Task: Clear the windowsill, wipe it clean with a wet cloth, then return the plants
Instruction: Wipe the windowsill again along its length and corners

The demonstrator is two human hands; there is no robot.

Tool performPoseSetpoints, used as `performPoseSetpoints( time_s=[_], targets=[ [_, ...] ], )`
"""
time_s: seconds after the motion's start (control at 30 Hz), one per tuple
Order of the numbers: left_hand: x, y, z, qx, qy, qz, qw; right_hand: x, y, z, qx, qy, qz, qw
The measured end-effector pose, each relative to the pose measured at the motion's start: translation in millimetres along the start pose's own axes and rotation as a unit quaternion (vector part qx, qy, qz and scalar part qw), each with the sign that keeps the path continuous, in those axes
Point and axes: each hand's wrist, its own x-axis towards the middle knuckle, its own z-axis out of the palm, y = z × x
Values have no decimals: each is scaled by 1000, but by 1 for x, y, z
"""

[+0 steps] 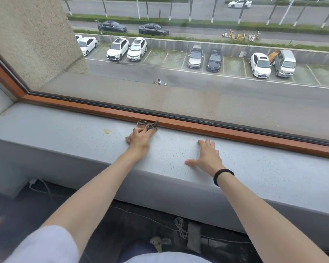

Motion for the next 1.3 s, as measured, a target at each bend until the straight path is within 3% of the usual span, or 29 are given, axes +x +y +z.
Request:
performPoseSetpoints(
  time_s=[0.07,0.2,0.23,0.3,0.43,0.5,0.57,0.63,0.7,0.8,0.9,0.97,1.03,1.17,1.23,1.3],
  targets=[
    [-3,15,14,-10,-18,27,999,-1,1,1,-1,1,1,1000],
    [-30,-13,15,19,-78,265,961,-1,-3,5,-4,-1,-1,1000],
    [-30,-25,8,26,-85,286,954,0,-3,4,-3,-1,0,1000],
    [-16,-41,-4,50,-65,248,965,1,-2,4,0,1,2,1000],
    [8,-12,-1,20,-24,87,996,0,-3,3,10,1,5,1000],
    [-4,11,9,-3,-31,107,994,-1,-4,2,9,0,6,1000],
    [-32,21,19,-3,-45,199,979,0,-5,1,6,-3,4,1000],
    [-63,9,21,-7,-66,298,952,-2,-5,-1,1,-10,3,1000],
    [-72,-20,11,-8,-83,338,938,-3,-5,-3,4,-19,5,1000],
    [-47,-50,-4,-2,-42,253,967,-4,-7,-7,10,-18,7,1000],
    [-50,-19,-1,-20,35,139,989,-3,-10,-7,7,-13,6,1000],
    [-69,18,12,-40,35,161,986,-6,-6,-9,-10,-8,3,1000],
    [-89,33,24,-40,1,240,970,-5,-5,-8,-36,-9,2,999],
    [-86,-16,10,-11,8,368,930,-2,-23,-12,-54,-20,37,998],
    [-73,-61,-10,-1,39,330,943,-2,-44,-6,-28,2,30,999],
    [-55,-97,-31,6,39,213,976,-4,-71,3,4,18,0,1000]
  ],
)
